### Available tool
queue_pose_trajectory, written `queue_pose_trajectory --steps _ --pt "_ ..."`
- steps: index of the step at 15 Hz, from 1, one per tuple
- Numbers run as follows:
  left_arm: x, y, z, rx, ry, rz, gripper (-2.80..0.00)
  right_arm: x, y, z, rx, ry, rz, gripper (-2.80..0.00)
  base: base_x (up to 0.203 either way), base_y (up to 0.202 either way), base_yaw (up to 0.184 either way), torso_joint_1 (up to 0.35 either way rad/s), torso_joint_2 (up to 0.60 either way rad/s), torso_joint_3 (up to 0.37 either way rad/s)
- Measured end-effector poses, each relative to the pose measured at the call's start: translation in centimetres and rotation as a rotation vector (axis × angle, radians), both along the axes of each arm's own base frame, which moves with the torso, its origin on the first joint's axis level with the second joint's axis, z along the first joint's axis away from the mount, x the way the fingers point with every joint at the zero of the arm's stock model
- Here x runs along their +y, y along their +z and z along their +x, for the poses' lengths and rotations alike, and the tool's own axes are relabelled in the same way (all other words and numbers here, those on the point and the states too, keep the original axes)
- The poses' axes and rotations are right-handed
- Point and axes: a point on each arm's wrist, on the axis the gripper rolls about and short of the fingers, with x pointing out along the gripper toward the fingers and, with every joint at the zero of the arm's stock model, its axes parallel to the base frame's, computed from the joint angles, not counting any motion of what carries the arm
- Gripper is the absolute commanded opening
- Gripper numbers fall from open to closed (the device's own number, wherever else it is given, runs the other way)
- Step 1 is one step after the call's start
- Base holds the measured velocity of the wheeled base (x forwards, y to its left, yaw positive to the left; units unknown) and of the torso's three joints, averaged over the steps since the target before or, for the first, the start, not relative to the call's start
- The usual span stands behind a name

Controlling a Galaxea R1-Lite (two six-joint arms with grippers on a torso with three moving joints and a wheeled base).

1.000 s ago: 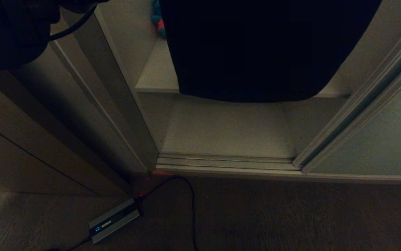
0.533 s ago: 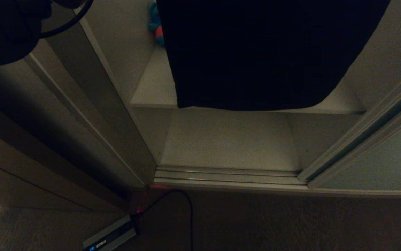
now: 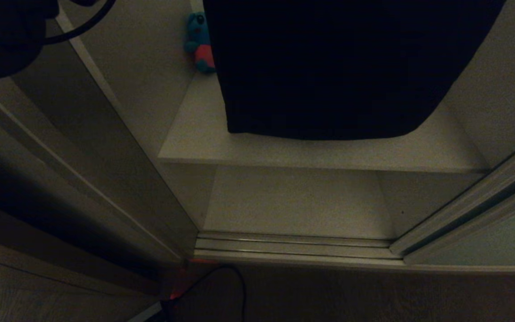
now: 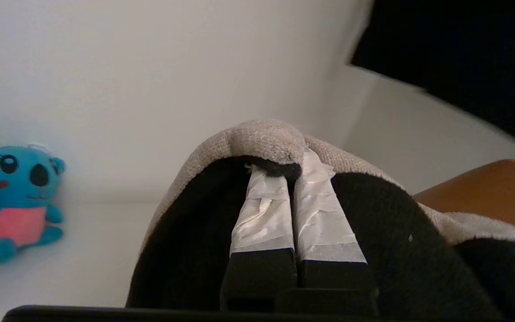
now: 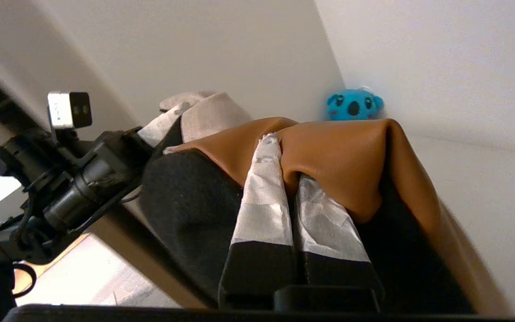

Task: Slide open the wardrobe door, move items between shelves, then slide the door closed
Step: Place the pillow on the higher shelf

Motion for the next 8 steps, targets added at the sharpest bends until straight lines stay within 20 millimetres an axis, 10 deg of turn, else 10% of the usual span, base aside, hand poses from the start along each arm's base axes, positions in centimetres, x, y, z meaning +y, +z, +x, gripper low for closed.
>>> queue_pose_trajectory --steps 8 --pt "0.0 -0.1 0.3 0.086 0.082 0.003 -2.8 0.2 -0.9 1.5 0.048 0.002 -0.004 -2.8 0.012 0.0 0.001 0.001 0.0 0.0"
